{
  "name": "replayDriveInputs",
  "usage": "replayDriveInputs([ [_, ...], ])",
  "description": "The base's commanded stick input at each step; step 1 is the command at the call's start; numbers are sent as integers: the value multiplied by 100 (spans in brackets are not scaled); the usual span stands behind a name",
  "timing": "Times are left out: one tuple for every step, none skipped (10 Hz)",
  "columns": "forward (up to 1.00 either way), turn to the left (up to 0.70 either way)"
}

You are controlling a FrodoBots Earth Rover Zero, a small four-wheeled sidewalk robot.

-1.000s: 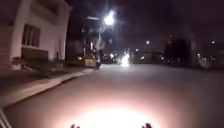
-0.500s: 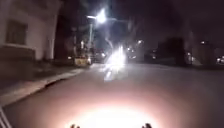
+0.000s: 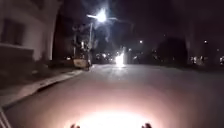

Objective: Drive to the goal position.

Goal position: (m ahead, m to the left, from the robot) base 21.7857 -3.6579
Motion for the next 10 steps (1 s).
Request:
replayDriveInputs([
  [70, 0],
  [70, 0],
  [70, 0],
  [70, 0],
  [70, 0],
  [70, 0],
  [70, 0],
  [70, 0],
  [70, 0],
  [70, 0],
])
